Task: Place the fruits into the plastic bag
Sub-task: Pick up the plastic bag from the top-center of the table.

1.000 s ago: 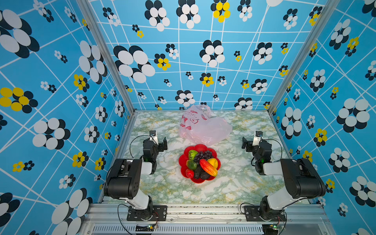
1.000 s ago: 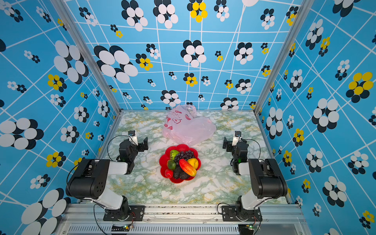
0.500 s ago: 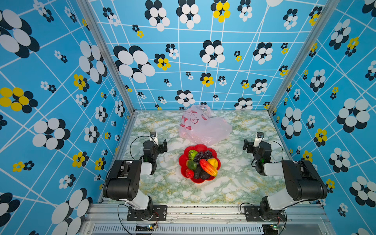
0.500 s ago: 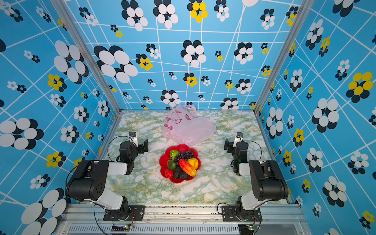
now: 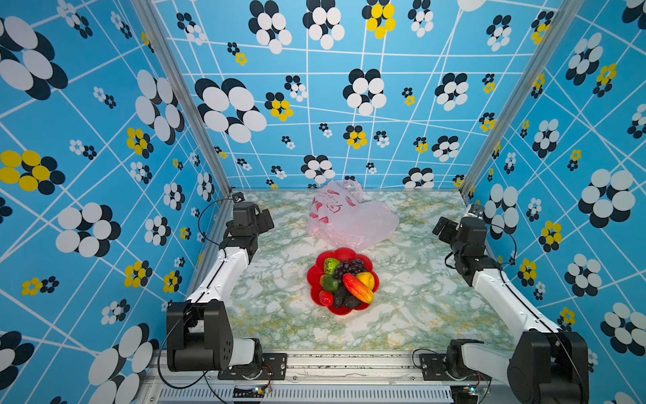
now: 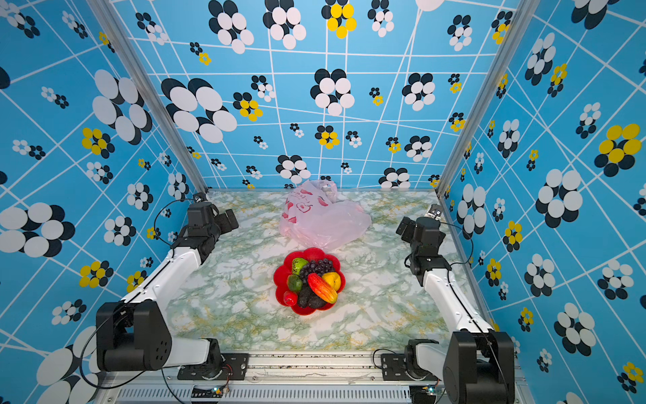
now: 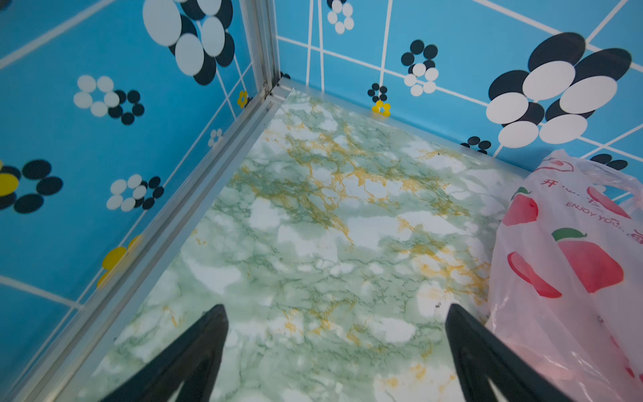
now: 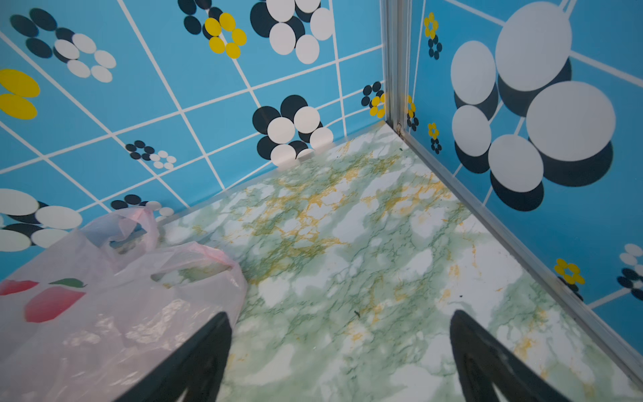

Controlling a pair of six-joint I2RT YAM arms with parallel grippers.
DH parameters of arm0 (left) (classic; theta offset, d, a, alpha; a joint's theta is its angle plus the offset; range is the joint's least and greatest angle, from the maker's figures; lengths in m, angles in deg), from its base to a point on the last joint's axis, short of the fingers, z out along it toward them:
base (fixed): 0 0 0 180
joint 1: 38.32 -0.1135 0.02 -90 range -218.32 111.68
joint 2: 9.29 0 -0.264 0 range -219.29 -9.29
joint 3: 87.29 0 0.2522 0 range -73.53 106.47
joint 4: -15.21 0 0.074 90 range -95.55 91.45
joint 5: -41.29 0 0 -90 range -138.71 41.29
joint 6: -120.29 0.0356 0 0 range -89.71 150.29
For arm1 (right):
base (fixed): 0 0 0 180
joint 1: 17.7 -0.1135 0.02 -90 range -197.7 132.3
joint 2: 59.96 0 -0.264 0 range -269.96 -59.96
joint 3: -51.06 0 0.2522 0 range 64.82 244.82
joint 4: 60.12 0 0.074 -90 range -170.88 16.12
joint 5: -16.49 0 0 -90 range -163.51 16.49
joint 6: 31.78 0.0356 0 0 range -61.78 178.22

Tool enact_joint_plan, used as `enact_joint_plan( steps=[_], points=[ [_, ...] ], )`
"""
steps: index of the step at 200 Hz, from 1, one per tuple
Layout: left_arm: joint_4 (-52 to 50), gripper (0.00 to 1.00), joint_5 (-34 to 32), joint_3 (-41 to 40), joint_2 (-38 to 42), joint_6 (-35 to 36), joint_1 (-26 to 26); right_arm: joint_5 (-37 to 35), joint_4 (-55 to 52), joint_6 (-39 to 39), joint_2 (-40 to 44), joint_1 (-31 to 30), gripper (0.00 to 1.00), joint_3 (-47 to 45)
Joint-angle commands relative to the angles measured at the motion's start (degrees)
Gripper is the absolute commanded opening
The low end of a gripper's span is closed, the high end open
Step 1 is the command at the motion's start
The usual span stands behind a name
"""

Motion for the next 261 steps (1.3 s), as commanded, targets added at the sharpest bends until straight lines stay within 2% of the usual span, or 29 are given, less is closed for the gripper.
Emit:
enact_joint_plan(
  steps=[1,18,59,87,118,141,182,210,261],
  points=[
    [-19.33,0.99,5.01,5.40,-0.46,-8.04,-0.15,6.19,-21.39,5.80,-0.78,0.20,0.99,5.99],
    [-24.30,0.99,10.83,8.53,-0.77,-9.62,0.02,10.35,-26.53,6.70,-1.48,0.26,0.99,11.20],
    [-29.97,0.99,21.99,9.64,4.08,-12.63,1.08,22.44,-39.70,9.99,-3.95,0.26,0.99,23.23],
    [-30.24,0.99,30.30,7.33,6.45,-14.22,1.24,33.99,-44.46,13.54,-3.56,0.08,0.99,24.49],
    [-28.69,0.99,35.33,4.51,7.74,-16.40,2.81,40.74,-46.97,18.68,-3.70,-1.26,0.99,23.90],
    [-24.69,0.99,38.24,1.54,7.19,-18.80,6.02,40.89,-48.56,23.88,-4.84,-3.24,0.99,21.55],
    [-25.33,0.99,38.75,2.75,5.18,-17.85,9.80,43.71,-33.56,36.71,-8.02,-5.88,0.99,15.39],
    [-26.84,0.99,37.48,4.21,5.19,-16.37,9.69,42.23,-31.55,35.43,-17.28,-5.97,0.99,20.32],
    [-25.56,0.99,37.78,3.13,6.08,-20.36,9.62,43.43,-27.57,35.60,-32.10,-5.97,0.99,28.72]
  ],
)
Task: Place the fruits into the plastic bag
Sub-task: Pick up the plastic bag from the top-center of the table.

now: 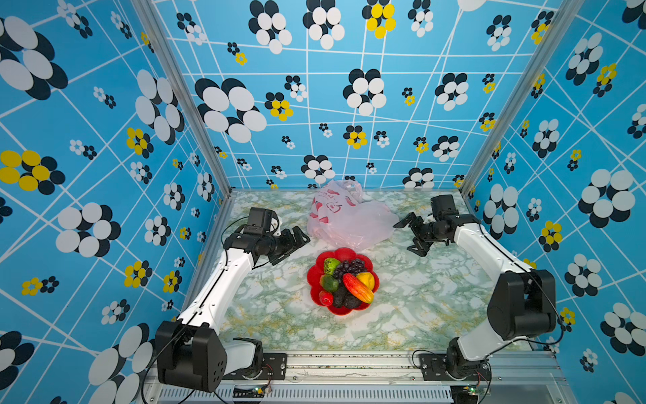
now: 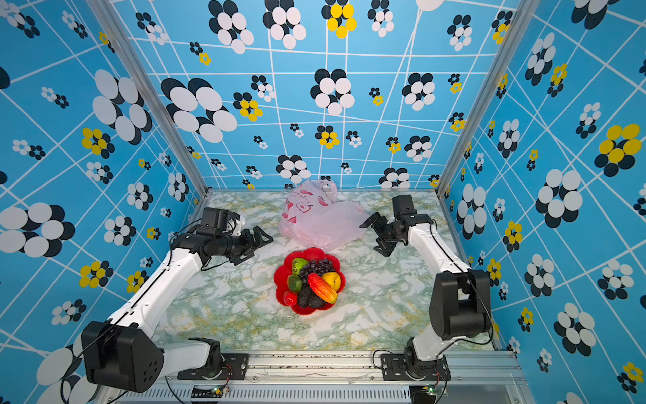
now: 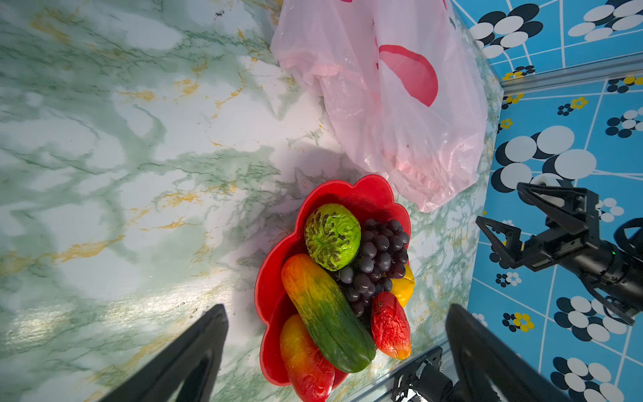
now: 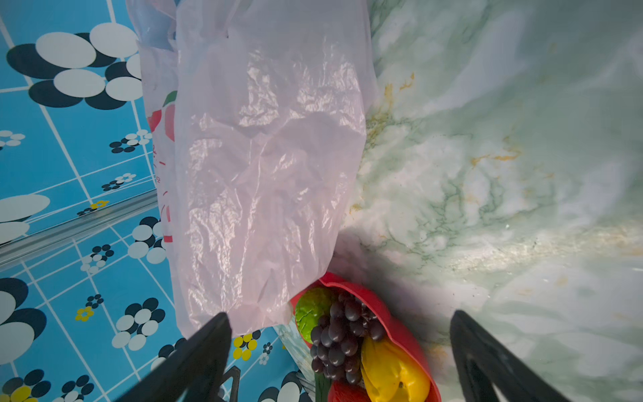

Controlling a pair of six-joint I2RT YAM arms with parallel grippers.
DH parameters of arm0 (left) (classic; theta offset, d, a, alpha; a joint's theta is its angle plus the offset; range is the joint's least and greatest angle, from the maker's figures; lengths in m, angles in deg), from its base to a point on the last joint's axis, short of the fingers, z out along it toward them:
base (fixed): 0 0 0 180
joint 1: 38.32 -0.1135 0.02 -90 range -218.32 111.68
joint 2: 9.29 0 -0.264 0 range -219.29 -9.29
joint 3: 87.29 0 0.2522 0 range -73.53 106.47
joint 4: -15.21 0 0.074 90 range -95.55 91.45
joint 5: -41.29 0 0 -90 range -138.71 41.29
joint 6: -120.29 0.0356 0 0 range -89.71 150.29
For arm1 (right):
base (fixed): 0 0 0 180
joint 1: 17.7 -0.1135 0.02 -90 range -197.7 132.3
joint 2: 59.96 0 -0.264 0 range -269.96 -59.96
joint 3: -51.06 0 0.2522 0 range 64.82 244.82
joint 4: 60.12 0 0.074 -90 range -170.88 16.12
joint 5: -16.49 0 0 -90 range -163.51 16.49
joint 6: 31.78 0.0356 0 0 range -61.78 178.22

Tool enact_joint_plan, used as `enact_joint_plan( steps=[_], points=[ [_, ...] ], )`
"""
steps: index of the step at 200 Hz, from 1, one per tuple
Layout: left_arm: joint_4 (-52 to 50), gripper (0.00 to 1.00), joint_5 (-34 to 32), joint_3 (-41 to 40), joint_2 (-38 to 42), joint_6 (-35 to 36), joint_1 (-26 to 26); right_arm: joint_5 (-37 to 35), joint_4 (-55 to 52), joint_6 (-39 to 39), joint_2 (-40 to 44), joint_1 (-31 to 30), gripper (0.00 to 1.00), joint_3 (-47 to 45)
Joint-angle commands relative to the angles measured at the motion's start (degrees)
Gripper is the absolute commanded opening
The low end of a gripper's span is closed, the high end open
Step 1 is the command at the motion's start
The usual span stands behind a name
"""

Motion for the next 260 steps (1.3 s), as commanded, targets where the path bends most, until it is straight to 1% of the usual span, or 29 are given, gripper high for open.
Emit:
enact_joint_plan(
  steps=[1,28,59,98,102,128,185,207,219,247,260],
  points=[
    [0.05,0.99,0.30,0.78,0.46,-1.63,-0.07,0.54,2.99,0.32,-4.15,-0.17,0.99,4.67],
    [-0.64,0.99,-0.52,0.91,2.21,-1.88,0.02,0.06,3.70,-1.54,-11.01,-0.10,0.99,9.81],
    [-2.73,0.99,-0.86,0.67,3.02,-1.28,-0.61,-0.02,4.79,-1.40,-17.77,0.00,0.99,14.22],
    [-4.52,0.99,-1.56,0.54,4.01,-0.81,-0.96,-0.37,6.46,-1.09,-23.22,0.48,0.99,17.04],
    [-4.72,0.99,-1.68,0.56,4.11,-0.77,-1.04,-0.37,6.60,-1.17,-23.68,0.53,0.99,19.10],
    [-5.78,0.99,-1.87,0.46,4.48,-0.47,-1.22,-1.16,6.64,-1.41,-26.69,0.58,0.99,22.19],
    [-6.99,0.99,-1.90,0.33,5.02,0.32,-2.35,-2.11,9.41,-0.33,-31.32,0.70,0.95,24.70],
    [-7.15,0.99,-1.54,-0.71,5.90,0.68,-3.28,-2.03,9.81,-0.26,-31.88,0.62,0.92,24.54],
    [-7.36,0.99,-1.19,-1.37,6.31,0.94,-3.95,-1.90,10.00,-0.42,-32.03,0.52,0.88,24.20],
    [-8.11,0.99,-0.61,-1.80,6.62,1.33,-5.12,-1.79,11.63,-0.52,-31.84,0.53,0.76,22.26],
    [-8.29,0.99,-0.60,-1.56,6.40,1.33,-5.35,-2.08,12.35,-0.54,-31.66,0.53,0.66,21.30]
  ],
)
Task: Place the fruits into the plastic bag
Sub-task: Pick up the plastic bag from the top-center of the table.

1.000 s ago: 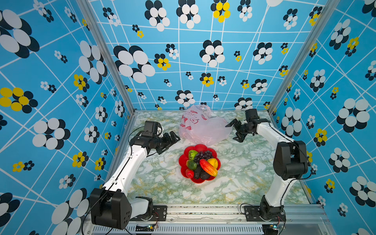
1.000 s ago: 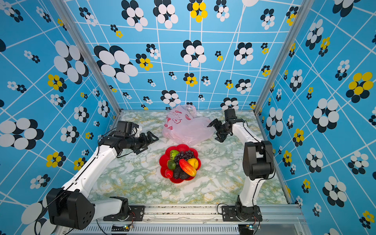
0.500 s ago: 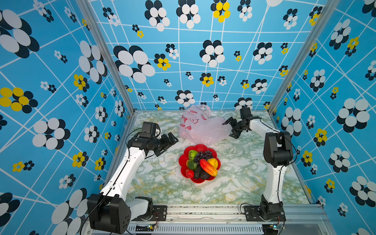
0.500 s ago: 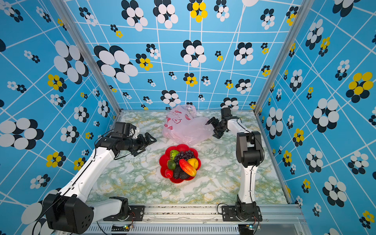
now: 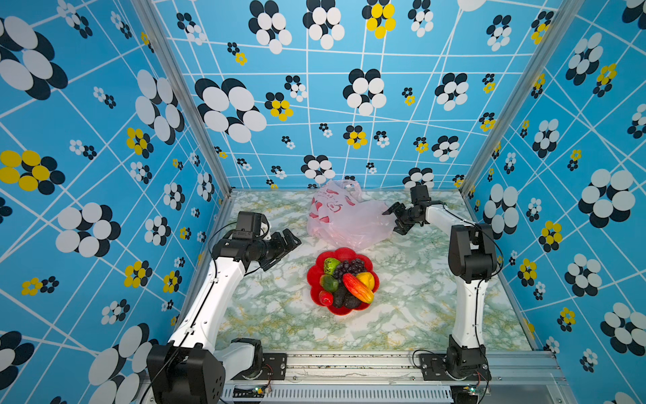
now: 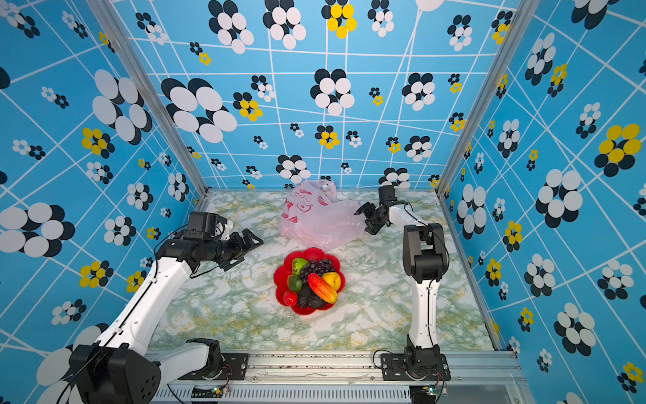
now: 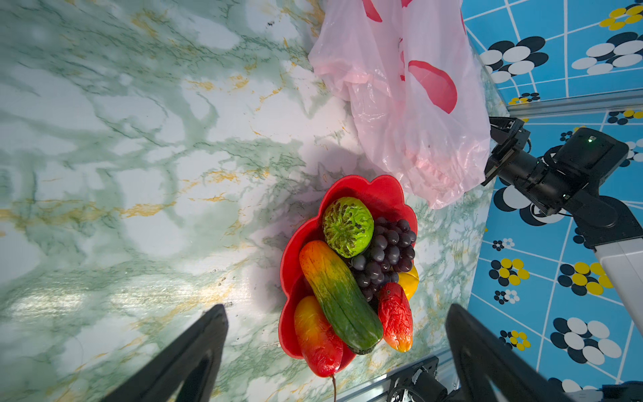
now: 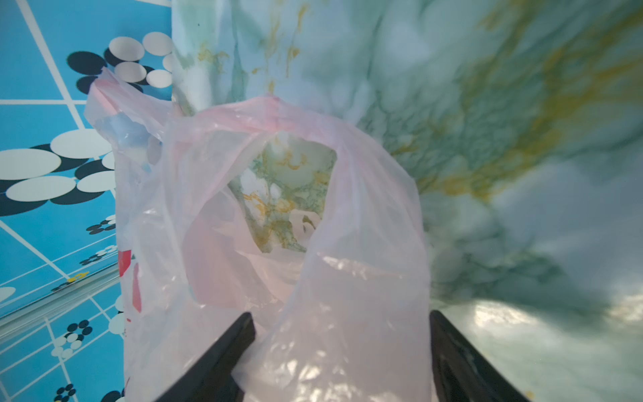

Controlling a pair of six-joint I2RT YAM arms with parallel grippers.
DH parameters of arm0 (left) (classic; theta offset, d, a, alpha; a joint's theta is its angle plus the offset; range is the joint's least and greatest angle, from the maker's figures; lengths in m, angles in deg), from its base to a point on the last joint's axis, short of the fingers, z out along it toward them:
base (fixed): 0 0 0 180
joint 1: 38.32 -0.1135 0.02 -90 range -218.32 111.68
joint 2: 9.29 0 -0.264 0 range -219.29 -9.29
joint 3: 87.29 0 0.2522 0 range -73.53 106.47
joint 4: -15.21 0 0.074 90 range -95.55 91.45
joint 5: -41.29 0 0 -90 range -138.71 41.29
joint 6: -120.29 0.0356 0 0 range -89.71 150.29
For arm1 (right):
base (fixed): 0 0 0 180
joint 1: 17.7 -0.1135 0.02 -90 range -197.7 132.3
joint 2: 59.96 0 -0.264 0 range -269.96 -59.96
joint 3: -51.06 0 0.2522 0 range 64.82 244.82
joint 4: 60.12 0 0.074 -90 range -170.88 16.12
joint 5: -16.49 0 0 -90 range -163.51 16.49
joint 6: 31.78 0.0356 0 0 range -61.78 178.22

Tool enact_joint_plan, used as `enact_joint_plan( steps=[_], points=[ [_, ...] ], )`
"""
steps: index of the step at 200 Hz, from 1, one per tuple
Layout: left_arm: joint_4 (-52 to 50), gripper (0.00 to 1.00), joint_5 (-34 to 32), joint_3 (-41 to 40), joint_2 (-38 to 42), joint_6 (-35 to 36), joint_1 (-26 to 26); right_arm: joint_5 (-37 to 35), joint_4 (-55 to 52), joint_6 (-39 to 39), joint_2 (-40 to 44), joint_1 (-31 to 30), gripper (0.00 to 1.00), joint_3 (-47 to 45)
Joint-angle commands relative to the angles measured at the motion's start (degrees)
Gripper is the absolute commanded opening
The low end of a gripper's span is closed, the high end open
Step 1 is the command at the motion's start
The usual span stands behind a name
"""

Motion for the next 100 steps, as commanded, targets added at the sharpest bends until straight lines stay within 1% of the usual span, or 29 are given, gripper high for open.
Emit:
enact_joint_plan(
  steps=[1,17,34,38,49,55,59,85,93,100],
  points=[
    [-1.82,0.99,0.67,-0.67,0.51,1.39,-0.78,-0.68,1.67,-0.40,-0.65,0.09,0.65,-1.86],
    [-1.81,0.99,0.68,-0.27,0.30,1.26,-0.88,-1.00,2.09,-0.65,-0.43,0.09,0.46,-2.72],
    [-1.82,0.99,0.70,-0.05,0.26,1.21,-1.00,-1.61,2.84,-0.97,0.14,0.05,0.29,-3.60],
    [-1.94,0.99,0.62,0.06,0.20,1.25,-1.00,-1.63,3.17,-1.01,0.31,0.09,0.24,-3.90],
    [-2.08,0.99,0.55,0.01,0.30,1.38,-1.08,-1.79,3.86,-1.18,0.84,0.09,0.13,-4.47],
    [-2.20,0.99,0.47,-0.09,0.32,1.41,-1.04,-1.96,4.10,-1.42,1.14,0.09,0.04,-4.67],
    [-2.29,0.99,0.44,-0.08,0.30,1.46,-1.09,-2.06,4.25,-1.53,1.33,0.09,0.00,-4.76],
    [-2.29,0.99,0.40,-0.52,0.56,1.32,-1.26,-4.15,4.68,-3.31,2.74,0.09,0.00,-5.09],
    [-2.21,0.99,0.44,-0.69,0.73,1.13,-1.26,-5.20,5.31,-4.12,5.40,0.09,0.00,-5.05],
    [-2.15,0.99,0.43,-0.84,0.82,1.06,-1.26,-6.28,6.10,-4.84,6.71,0.05,0.00,-7.61]
  ],
)
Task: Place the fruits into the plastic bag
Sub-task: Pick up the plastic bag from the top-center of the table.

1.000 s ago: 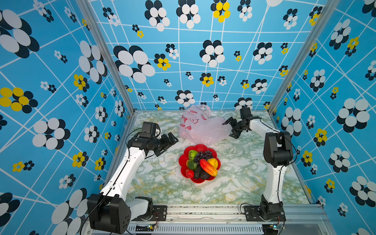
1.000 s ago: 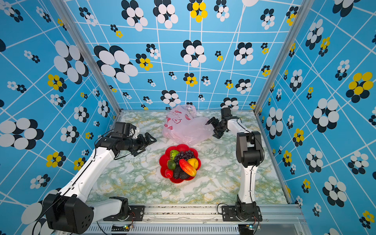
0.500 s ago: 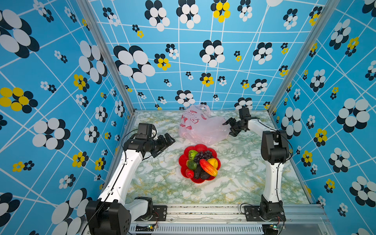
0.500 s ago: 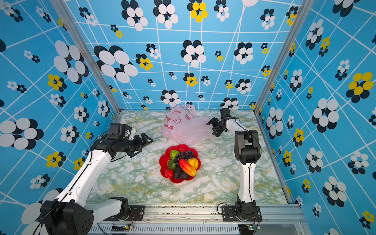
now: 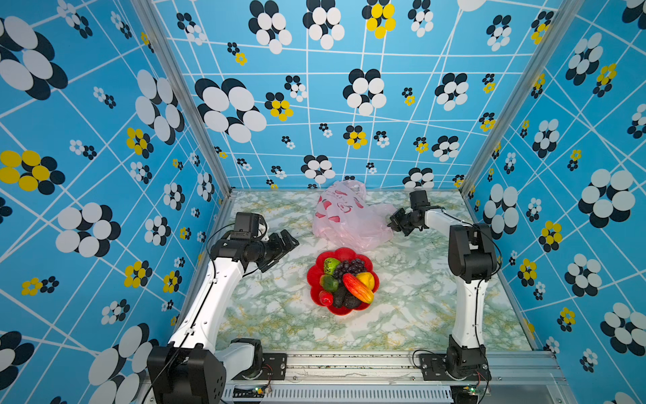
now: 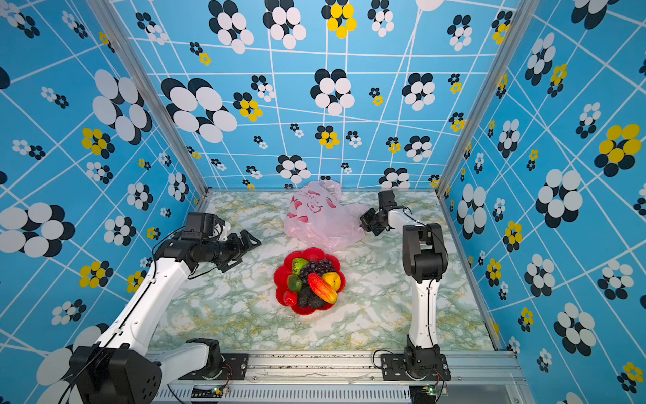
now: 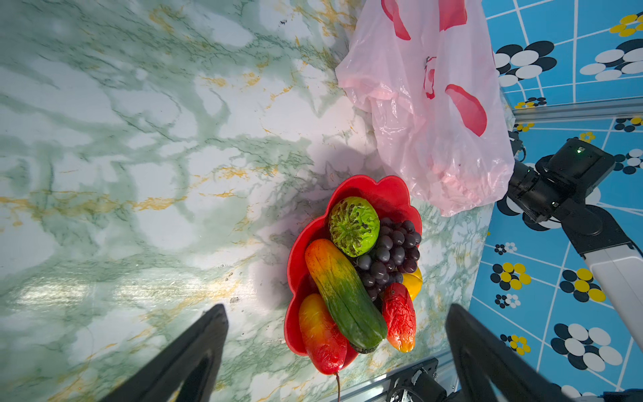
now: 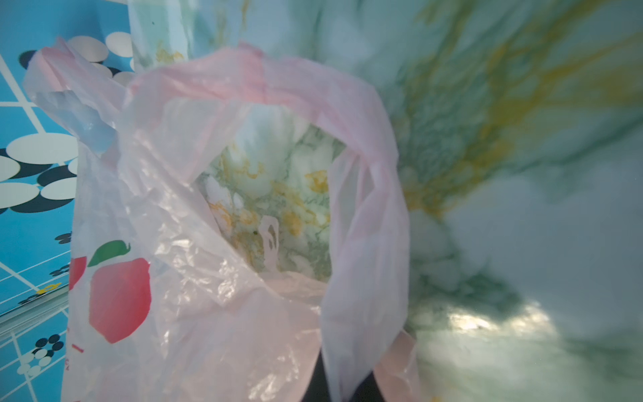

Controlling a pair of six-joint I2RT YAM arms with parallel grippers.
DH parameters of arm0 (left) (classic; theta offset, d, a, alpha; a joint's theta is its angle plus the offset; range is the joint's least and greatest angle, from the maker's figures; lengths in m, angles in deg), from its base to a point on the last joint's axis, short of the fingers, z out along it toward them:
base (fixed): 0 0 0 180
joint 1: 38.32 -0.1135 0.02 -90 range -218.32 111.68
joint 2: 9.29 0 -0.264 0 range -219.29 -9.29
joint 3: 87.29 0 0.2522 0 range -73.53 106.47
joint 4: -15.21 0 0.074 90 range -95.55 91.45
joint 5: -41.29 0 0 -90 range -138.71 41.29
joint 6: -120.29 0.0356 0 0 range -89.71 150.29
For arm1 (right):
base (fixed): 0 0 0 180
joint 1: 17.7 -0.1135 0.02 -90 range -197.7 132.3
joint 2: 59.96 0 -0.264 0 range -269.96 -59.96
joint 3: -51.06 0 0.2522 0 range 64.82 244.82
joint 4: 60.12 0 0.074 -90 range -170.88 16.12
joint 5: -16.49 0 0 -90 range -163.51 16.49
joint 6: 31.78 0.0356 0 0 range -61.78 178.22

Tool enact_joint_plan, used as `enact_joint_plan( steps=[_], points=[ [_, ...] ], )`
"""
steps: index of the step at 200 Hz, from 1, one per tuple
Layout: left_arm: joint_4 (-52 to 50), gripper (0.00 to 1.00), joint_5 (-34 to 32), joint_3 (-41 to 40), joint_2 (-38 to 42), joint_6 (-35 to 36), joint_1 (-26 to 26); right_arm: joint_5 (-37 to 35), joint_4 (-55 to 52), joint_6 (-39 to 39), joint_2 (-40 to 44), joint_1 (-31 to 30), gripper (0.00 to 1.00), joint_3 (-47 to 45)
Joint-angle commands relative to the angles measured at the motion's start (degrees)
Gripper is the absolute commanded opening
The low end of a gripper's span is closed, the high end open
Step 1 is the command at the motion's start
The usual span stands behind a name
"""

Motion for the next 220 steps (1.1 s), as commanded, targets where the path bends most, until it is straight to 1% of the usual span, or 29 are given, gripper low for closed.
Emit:
enact_joint_plan(
  steps=[1,23,49,76,94,98,119,138,151,159,168,196,206,220],
  points=[
    [-1.46,0.99,0.48,-0.86,0.89,0.90,-0.52,-4.06,2.23,-3.44,6.31,0.07,0.00,-2.94],
    [-1.36,0.99,0.41,-1.24,1.61,0.65,-0.61,-8.05,3.81,-7.17,10.89,0.18,0.00,-4.57],
    [-1.05,0.99,0.32,-2.00,2.53,0.43,-0.87,-14.08,6.13,-13.75,17.66,0.16,0.00,-6.31],
    [-0.13,0.99,0.44,-2.26,3.05,-0.10,-1.04,-18.72,6.85,-20.71,24.05,-0.15,0.00,-5.25],
    [1.04,0.99,0.59,-2.89,3.60,-0.67,-1.12,-21.30,7.61,-27.14,27.44,-0.61,0.00,-3.65],
    [1.37,0.99,0.65,-3.06,3.80,-0.79,-1.21,-21.76,7.81,-29.01,28.25,-2.68,0.00,-3.40],
    [2.57,0.99,1.12,-4.15,4.72,-1.34,-1.31,-23.80,10.23,-39.26,31.82,-5.84,0.00,-2.50],
    [3.34,0.99,1.48,-5.08,5.62,-1.63,-1.37,-25.25,12.95,-51.52,34.79,-9.78,0.00,-2.62],
    [3.78,0.99,1.82,-5.78,6.08,-1.81,-1.36,-27.44,12.67,-57.81,36.16,-12.30,0.00,-1.56],
    [4.25,0.99,2.06,-6.20,6.33,-2.04,-1.27,-28.04,11.66,-60.26,36.68,-13.48,0.00,-1.13],
    [4.60,0.99,2.40,-6.63,6.64,-2.26,-1.26,-28.11,10.58,-62.18,37.32,-14.48,0.00,1.55],
    [4.92,0.99,2.52,-7.42,7.63,-2.28,-1.01,-29.47,9.65,-70.73,39.28,-18.84,0.00,2.58],
    [4.67,0.99,2.38,-7.47,8.12,-1.98,-0.92,-28.79,9.54,-74.45,39.81,-20.40,0.00,2.70],
    [4.31,0.99,2.08,-7.55,8.55,-1.78,-0.79,-25.48,10.13,-77.72,40.74,-21.47,0.00,2.11]
  ],
)
